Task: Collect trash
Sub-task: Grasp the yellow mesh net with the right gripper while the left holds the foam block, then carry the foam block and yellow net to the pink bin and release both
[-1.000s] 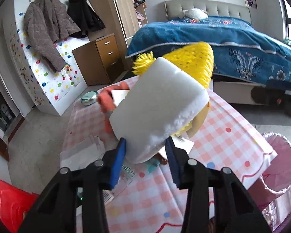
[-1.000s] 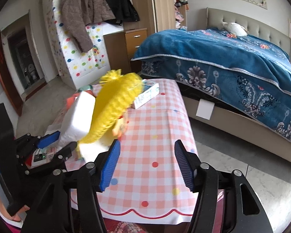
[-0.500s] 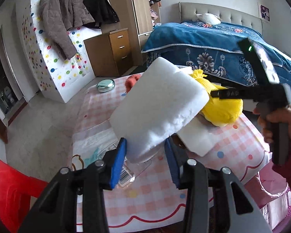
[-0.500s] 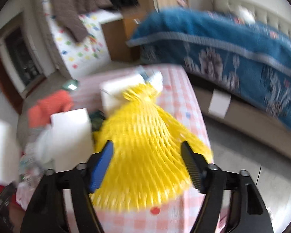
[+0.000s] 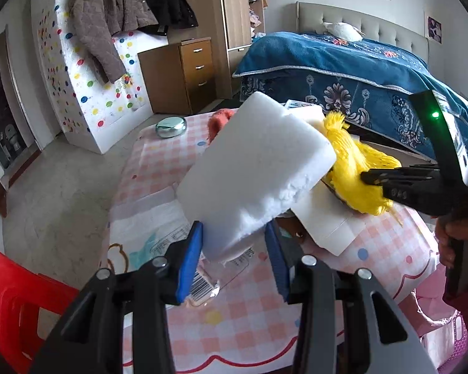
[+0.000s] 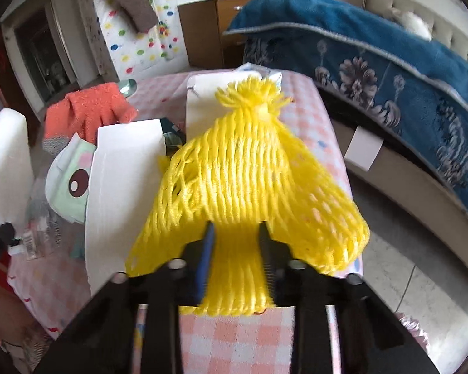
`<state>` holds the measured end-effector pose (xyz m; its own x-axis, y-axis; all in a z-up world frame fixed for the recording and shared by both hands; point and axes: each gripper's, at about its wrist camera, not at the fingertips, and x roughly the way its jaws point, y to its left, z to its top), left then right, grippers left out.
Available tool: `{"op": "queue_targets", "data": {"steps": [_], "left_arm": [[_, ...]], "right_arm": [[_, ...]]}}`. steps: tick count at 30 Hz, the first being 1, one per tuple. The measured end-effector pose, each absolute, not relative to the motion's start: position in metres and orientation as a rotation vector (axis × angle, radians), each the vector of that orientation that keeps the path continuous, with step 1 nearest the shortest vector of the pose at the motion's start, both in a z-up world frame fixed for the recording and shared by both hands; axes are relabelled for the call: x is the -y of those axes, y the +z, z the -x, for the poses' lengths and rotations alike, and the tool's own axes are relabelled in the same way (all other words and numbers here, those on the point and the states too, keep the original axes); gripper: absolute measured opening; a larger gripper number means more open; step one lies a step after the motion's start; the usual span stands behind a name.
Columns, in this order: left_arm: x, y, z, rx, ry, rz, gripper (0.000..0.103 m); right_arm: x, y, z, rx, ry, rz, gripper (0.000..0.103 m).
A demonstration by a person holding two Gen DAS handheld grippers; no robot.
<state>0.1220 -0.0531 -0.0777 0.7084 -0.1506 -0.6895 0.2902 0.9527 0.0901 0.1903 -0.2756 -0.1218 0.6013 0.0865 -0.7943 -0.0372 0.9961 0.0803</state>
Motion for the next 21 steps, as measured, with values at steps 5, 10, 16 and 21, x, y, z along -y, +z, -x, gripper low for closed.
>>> {"op": "queue_targets", "data": {"steps": [5,10,16,21], "left_arm": [[0.041,-0.059,-0.116,-0.721,-0.231,-0.151,0.04],[0.044,-0.026,-0.099,-0.654,-0.255,-0.126,0.04],[0.06,-0.009,-0.074,-0.618,-0.3,-0.123,0.041],[0.079,-0.012,-0.052,-0.627,-0.365,-0.144,0.041]], "right_arm": [[0.281,-0.067,-0.166,-0.777,0.082,-0.082,0.007],[0.292,-0.012,-0.131,-0.678,0.111,-0.114,0.007],[0.301,0.025,-0.081,-0.602,0.108,-0.121,0.007],[0.318,0.02,-0.036,-0.633,0.054,-0.138,0.007]]}}
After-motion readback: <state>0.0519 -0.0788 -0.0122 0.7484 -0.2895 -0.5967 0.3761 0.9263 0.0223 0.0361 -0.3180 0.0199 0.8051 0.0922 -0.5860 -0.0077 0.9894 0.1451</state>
